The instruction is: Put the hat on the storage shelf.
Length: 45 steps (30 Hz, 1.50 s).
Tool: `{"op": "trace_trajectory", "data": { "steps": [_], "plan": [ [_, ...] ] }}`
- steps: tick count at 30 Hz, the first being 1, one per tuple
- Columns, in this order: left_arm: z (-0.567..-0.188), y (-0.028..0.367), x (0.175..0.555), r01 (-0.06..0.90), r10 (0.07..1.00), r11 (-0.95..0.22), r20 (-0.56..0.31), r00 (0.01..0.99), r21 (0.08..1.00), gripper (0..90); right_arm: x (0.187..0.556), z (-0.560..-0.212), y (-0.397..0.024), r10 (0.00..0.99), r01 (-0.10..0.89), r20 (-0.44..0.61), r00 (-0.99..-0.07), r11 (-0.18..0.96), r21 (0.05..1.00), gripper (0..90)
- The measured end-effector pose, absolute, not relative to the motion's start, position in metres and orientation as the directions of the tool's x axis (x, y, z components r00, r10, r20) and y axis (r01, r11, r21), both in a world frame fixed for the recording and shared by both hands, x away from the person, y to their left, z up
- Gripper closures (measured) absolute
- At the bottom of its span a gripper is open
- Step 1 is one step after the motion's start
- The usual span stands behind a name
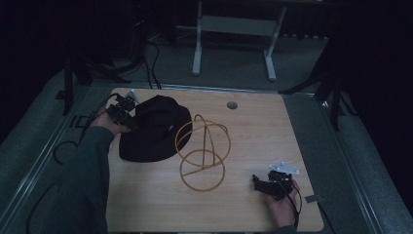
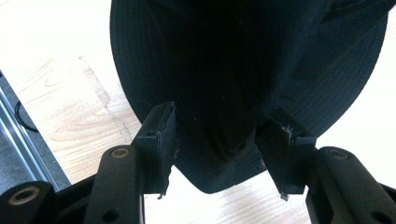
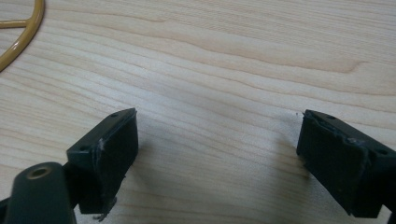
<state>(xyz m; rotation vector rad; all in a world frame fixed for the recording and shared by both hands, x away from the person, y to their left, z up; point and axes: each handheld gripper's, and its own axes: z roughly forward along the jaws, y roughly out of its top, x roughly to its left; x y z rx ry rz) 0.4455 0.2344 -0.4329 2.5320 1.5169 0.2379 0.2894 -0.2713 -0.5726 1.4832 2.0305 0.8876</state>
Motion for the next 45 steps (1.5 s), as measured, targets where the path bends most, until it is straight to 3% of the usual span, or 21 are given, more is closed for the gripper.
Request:
{"op": "trace_trajectory", "data": {
  "steps": [22,25,31,45],
  "plan": [
    [-0.458,0.212,0.464,0.842,0.861,-0.504,0.039,0.506,0.191,57.6,0.289,-0.573,-0.271,0.952,0.647,0.001,-0.307,0.209,0.733,12.5],
    [-0.459,0.212,0.466,0.844,0.861,-0.504,0.032,0.507,0.186,64.1,0.289,-0.573,-0.271,0.952,0.647,0.001,-0.308,0.209,0.733,12.5],
    [-0.457,0.215,0.466,0.851,0.864,-0.495,0.002,0.503,0.176,85.9,0.289,-0.573,-0.271,0.951,0.647,0.001,-0.308,0.209,0.733,12.5],
    [-0.447,0.217,0.458,0.838,0.851,-0.504,-0.044,0.523,0.21,88.4,0.289,-0.573,-0.271,0.951,0.646,0.0,-0.31,0.211,0.733,12.5]
  ]
}}
